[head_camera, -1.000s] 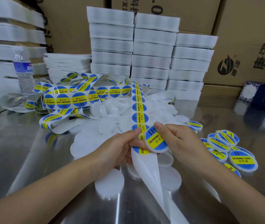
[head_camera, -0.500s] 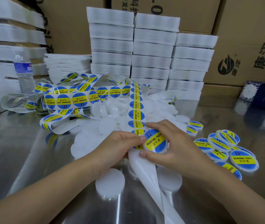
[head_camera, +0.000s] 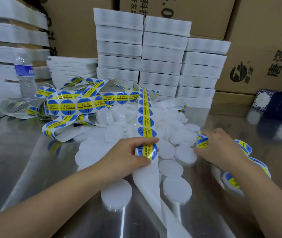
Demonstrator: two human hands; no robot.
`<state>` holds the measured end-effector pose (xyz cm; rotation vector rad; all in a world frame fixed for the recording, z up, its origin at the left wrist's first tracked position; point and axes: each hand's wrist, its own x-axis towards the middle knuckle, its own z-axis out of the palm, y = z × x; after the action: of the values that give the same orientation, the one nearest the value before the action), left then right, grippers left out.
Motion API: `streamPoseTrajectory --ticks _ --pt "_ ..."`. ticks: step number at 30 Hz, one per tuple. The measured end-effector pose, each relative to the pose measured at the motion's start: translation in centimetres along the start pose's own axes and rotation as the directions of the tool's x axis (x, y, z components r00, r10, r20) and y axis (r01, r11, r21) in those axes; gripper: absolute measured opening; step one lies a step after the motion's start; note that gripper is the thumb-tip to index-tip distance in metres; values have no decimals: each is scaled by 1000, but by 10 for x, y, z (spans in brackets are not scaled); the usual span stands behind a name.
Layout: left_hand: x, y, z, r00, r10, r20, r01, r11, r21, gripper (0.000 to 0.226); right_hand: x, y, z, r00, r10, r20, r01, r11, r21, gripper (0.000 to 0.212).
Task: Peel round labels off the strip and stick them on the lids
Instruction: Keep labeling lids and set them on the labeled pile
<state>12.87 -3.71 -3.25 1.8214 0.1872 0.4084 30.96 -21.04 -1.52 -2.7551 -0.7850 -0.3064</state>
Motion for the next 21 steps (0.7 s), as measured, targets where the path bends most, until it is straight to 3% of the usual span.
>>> streamPoseTrajectory --ticks 5,9,11,14,16,18,21 --pt "2 -4 -1 996 -10 90 -2 991 136 84 2 7 -4 987 153 45 -131 939 -319 48" --pt "1 -4 -1 995 -28 99 6 975 223 94 -2 3 -7 987 160 21 -141 915 -379 44" --pt "0 -4 -1 996 -8 93 -16 967 253 94 -5 -3 -9 995 90 -51 -102 935 -339 42" --pt "-2 -5 1 994 25 105 -55 953 299 92 -11 -19 -11 972 -106 -210 132 985 112 32" --pt "-2 -5 2 994 41 106 -75 941 331 91 -22 -37 -11 912 -262 -316 364 872 328 21" --pt "-1 -7 2 994 54 94 -84 932 352 90 -34 -53 -9 830 -423 -364 539 777 325 13" --pt "0 -11 2 994 70 85 -96 926 365 89 -44 -63 -1 737 -558 -382 665 699 263 13"
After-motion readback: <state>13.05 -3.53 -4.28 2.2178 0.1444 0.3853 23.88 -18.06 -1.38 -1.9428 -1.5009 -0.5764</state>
